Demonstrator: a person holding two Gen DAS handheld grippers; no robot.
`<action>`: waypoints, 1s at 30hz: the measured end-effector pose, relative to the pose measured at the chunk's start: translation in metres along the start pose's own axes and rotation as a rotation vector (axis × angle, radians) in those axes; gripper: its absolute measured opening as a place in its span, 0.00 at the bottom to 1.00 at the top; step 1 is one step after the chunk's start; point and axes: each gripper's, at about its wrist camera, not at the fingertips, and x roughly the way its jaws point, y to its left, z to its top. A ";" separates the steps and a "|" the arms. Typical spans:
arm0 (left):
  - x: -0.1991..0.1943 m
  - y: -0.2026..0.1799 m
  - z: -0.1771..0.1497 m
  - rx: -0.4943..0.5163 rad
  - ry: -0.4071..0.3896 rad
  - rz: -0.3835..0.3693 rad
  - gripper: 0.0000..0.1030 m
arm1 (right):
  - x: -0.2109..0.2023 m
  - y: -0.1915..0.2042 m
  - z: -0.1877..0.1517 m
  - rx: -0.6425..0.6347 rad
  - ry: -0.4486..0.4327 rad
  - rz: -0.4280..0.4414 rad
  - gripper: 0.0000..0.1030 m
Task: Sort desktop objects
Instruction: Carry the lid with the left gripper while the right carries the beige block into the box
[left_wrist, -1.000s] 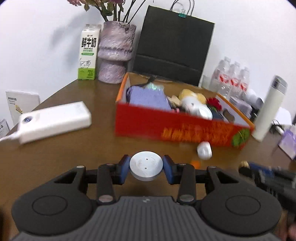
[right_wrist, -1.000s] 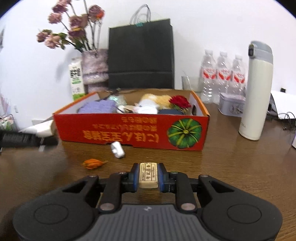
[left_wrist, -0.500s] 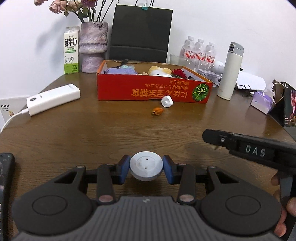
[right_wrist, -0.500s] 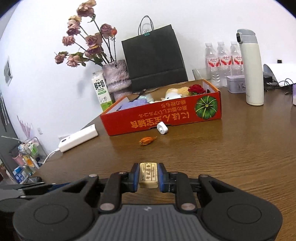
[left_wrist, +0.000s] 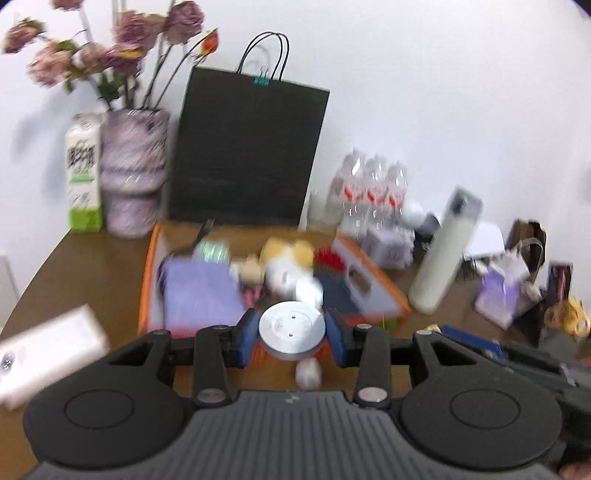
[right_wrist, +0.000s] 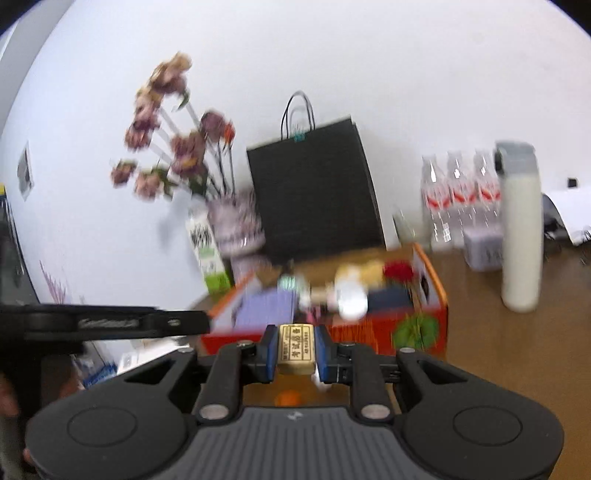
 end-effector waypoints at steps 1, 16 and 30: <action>0.015 -0.002 0.010 0.019 -0.004 0.013 0.39 | 0.011 -0.003 0.011 -0.009 -0.001 -0.012 0.19; 0.159 0.039 0.011 0.056 0.140 0.112 0.63 | 0.195 -0.027 0.065 -0.001 0.199 -0.032 0.19; 0.119 0.073 0.027 -0.053 0.082 0.214 0.83 | 0.212 -0.028 0.055 -0.002 0.195 -0.130 0.61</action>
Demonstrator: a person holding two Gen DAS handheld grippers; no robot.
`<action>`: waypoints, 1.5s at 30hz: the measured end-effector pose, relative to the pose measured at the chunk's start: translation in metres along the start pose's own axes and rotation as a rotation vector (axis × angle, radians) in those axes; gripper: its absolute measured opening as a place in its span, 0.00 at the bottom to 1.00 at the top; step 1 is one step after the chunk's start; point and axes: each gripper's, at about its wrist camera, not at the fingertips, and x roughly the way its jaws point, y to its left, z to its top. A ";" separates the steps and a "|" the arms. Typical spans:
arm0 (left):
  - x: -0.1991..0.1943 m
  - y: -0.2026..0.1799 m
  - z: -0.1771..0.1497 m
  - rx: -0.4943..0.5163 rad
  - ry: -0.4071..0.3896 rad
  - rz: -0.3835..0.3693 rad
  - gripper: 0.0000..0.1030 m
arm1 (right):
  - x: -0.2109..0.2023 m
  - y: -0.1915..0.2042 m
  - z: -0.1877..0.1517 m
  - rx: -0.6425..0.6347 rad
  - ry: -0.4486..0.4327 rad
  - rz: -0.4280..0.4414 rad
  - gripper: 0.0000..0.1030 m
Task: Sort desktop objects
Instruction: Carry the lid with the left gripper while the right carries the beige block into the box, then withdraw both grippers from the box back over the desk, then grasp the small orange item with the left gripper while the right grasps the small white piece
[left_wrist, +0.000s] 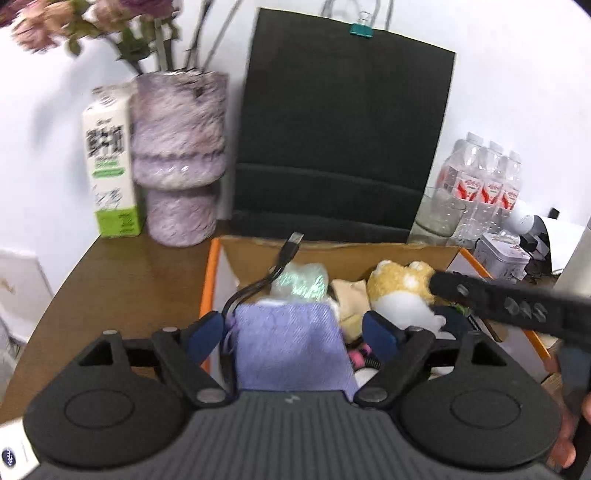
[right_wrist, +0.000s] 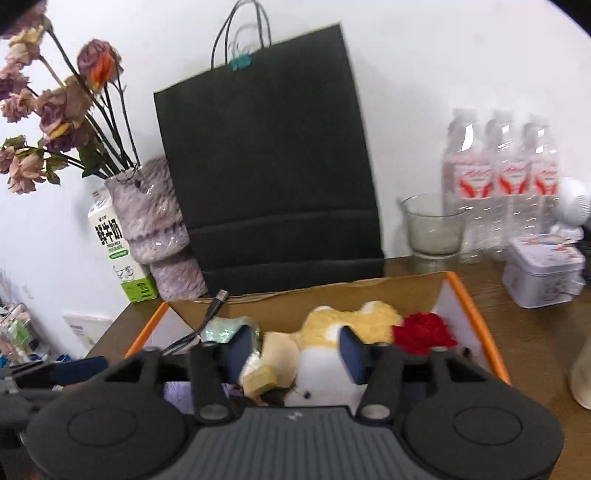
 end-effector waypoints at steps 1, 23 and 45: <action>-0.006 0.002 -0.005 -0.019 0.000 -0.008 0.83 | -0.007 -0.002 -0.006 -0.003 0.003 -0.012 0.61; -0.192 -0.031 -0.231 0.084 -0.053 0.094 1.00 | -0.215 -0.006 -0.218 -0.074 0.065 -0.102 0.85; -0.208 -0.039 -0.249 0.133 -0.110 0.070 1.00 | -0.250 0.008 -0.243 -0.118 -0.072 -0.026 0.89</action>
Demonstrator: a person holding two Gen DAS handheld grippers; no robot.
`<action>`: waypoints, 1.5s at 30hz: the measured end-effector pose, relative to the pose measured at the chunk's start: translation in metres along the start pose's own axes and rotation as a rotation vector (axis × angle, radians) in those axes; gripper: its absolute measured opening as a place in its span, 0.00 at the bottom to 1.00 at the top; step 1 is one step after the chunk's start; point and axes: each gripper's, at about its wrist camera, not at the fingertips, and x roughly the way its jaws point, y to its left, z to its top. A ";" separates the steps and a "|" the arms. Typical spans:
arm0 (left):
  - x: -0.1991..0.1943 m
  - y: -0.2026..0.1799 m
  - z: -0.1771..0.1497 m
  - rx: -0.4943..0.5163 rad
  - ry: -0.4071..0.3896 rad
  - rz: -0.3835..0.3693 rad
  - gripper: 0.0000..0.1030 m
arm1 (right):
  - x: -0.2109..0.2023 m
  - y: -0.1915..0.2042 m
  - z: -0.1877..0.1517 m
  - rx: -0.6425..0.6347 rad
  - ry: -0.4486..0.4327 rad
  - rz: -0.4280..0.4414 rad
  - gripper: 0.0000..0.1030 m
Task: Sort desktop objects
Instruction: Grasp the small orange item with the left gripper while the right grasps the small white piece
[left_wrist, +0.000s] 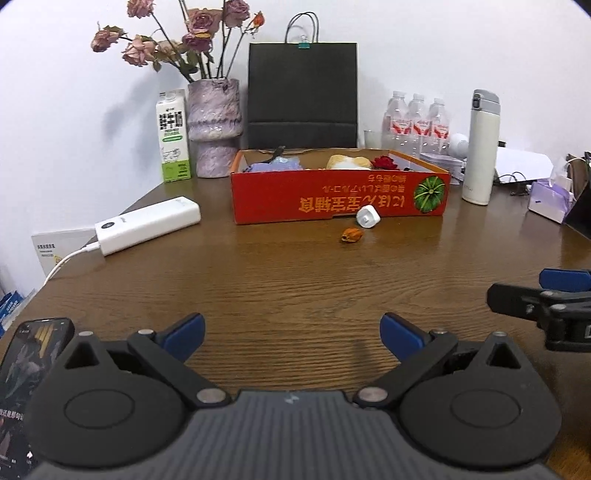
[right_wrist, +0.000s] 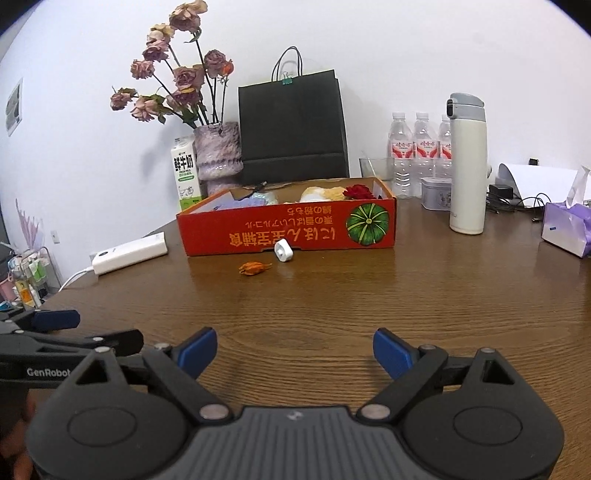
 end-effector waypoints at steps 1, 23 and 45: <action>0.000 0.000 0.001 0.007 -0.002 -0.021 1.00 | 0.001 0.002 0.000 -0.015 0.005 -0.003 0.89; 0.169 -0.029 0.094 0.032 0.204 -0.251 0.13 | 0.214 -0.026 0.120 0.020 0.304 0.234 0.40; 0.052 0.000 0.073 -0.116 0.036 -0.144 0.11 | 0.078 -0.005 0.076 0.039 0.073 0.086 0.10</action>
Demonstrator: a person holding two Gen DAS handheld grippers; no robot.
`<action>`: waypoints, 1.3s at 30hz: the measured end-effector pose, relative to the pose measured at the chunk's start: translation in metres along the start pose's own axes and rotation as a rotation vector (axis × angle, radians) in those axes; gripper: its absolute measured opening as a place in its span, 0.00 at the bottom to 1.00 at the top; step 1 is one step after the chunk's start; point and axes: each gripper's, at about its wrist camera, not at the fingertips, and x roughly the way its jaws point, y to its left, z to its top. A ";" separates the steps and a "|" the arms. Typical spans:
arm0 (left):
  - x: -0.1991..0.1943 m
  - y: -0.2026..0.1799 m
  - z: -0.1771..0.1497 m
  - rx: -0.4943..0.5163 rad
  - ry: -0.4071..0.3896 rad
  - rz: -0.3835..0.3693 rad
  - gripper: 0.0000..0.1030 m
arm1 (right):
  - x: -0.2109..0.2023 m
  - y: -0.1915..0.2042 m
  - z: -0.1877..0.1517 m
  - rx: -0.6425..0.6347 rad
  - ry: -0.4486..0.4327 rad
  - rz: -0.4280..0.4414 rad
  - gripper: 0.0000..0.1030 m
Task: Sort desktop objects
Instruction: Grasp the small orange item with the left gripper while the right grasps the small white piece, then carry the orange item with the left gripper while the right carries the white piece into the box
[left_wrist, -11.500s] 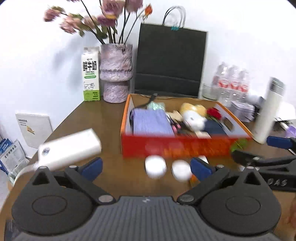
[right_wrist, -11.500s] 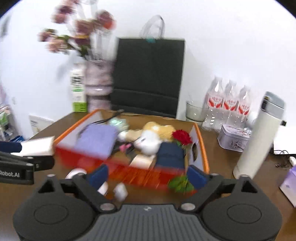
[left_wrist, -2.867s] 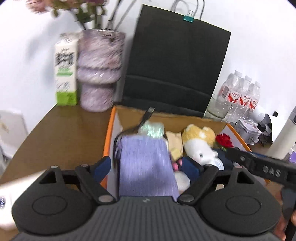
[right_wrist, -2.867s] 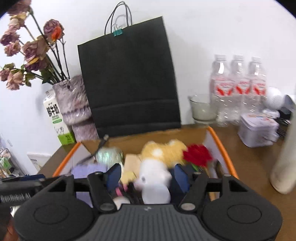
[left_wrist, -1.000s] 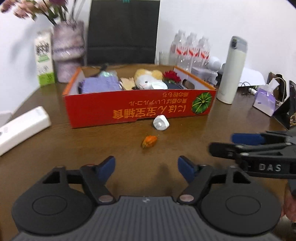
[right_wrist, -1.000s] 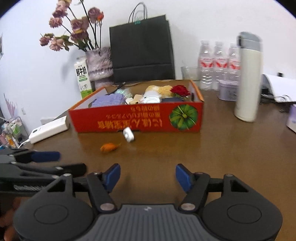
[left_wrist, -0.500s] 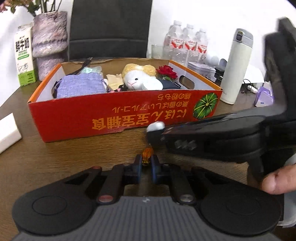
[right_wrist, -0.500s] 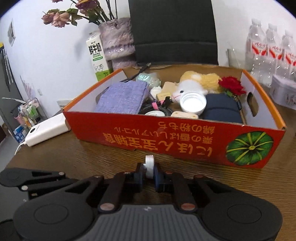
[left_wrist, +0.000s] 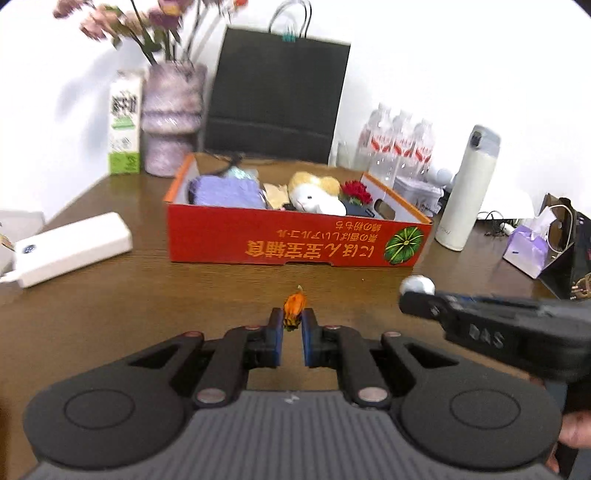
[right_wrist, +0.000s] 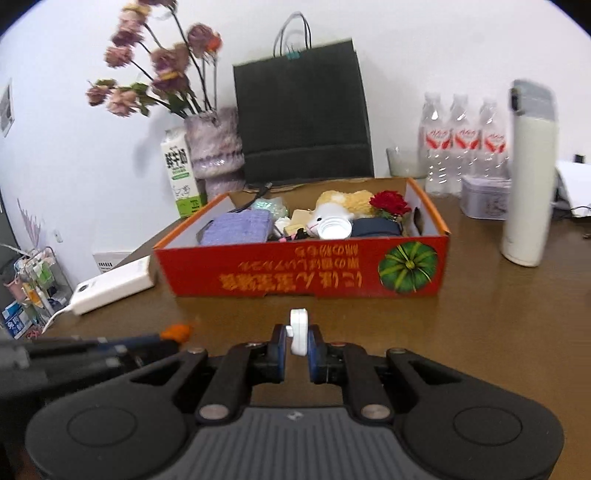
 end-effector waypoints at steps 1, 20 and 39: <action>-0.011 0.001 -0.005 -0.004 -0.012 0.008 0.11 | -0.009 0.003 -0.007 0.002 -0.001 0.007 0.10; -0.094 0.002 -0.072 -0.034 -0.040 0.065 0.11 | -0.106 0.048 -0.075 -0.067 -0.018 -0.008 0.10; -0.079 0.021 -0.070 -0.042 -0.033 0.102 0.11 | -0.084 0.023 -0.070 -0.012 0.002 -0.052 0.11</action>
